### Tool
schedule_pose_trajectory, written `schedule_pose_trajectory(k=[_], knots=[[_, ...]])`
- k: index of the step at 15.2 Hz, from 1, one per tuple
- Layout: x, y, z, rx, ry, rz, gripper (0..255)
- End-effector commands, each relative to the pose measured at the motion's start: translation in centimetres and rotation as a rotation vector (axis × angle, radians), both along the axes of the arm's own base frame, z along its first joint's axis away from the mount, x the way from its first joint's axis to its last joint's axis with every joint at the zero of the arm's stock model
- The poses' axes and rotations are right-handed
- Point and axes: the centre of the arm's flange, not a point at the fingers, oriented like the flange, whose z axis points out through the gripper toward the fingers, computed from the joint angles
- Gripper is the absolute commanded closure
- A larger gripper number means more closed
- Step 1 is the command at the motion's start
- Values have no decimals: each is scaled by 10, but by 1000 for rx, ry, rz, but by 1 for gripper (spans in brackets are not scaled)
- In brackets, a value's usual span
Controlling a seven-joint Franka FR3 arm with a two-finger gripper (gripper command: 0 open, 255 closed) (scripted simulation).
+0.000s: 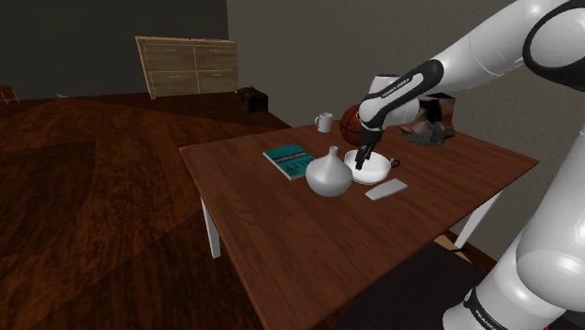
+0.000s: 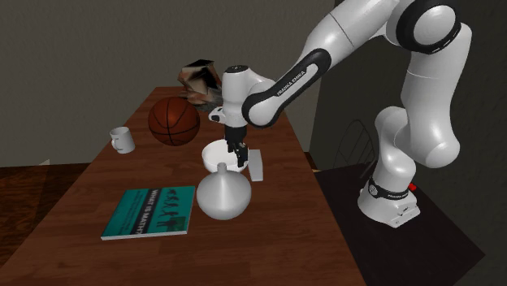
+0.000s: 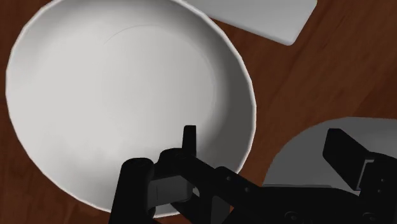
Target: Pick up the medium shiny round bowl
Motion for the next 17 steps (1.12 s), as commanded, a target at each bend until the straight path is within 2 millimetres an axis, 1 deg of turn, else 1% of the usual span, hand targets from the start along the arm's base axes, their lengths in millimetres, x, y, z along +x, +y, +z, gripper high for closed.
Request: schedule_pose_trajectory(k=[1,6,7,9,10,17], knots=[[5,-4,-14,-2,-1,1,0],[5,-4,-41,-2,-1,1,0],[5,-4,-44,-2,-1,1,0],[5,-4,-44,-2,-1,1,0],[4,-3,-44,-2,-1,1,255],[4,-3,-44,-2,-1,1,255]])
